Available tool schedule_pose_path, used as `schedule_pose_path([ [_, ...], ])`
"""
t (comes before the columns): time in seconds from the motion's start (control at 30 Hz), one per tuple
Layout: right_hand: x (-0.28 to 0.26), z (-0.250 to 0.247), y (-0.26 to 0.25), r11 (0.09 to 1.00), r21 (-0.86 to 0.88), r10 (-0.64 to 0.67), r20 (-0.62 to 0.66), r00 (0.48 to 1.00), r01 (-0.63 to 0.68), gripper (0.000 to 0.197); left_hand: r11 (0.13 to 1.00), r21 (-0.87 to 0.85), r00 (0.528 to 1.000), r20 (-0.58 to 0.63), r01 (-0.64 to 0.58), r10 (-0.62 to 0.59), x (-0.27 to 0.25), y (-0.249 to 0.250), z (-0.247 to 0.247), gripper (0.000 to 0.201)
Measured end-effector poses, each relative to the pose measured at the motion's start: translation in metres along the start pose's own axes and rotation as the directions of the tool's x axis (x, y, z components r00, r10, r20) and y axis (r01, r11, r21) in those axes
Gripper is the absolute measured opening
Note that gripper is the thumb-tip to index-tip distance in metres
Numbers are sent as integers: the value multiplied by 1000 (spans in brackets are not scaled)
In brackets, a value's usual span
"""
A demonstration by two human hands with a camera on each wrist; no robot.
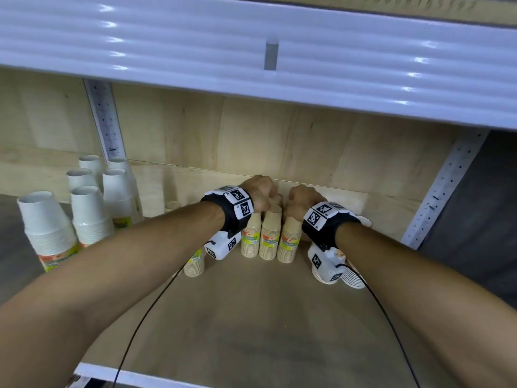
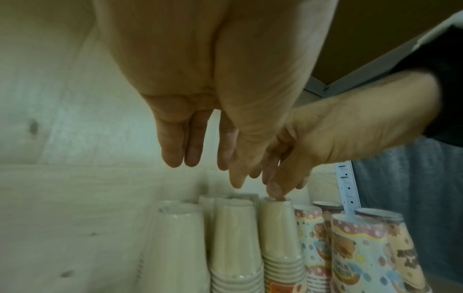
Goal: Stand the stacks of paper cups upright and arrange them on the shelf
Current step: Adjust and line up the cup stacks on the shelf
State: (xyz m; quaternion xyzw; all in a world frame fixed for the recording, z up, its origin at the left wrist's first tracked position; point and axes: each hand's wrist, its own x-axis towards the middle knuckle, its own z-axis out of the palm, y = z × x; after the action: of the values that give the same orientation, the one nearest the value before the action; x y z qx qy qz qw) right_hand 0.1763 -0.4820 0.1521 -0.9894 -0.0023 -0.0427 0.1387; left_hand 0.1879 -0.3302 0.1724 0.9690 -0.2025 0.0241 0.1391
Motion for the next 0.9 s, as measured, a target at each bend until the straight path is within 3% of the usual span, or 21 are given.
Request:
schedule_pose_path([
  [0.23, -11, -16, -41, 999, -19, -51, -30, 998, 50, 36, 995, -5, 993, -66, 97, -97, -27, -31, -37, 42],
  [0.5, -27, -6, -105, 972, 60, -225, -66, 972, 229, 37, 968, -24, 962, -108, 248, -250, -70, -81, -59, 38],
  [0.9, -41, 37, -173, 933, 152, -343, 89, 935, 327, 36, 920, 75, 921, -92, 385, -378, -111, -130, -39, 32],
])
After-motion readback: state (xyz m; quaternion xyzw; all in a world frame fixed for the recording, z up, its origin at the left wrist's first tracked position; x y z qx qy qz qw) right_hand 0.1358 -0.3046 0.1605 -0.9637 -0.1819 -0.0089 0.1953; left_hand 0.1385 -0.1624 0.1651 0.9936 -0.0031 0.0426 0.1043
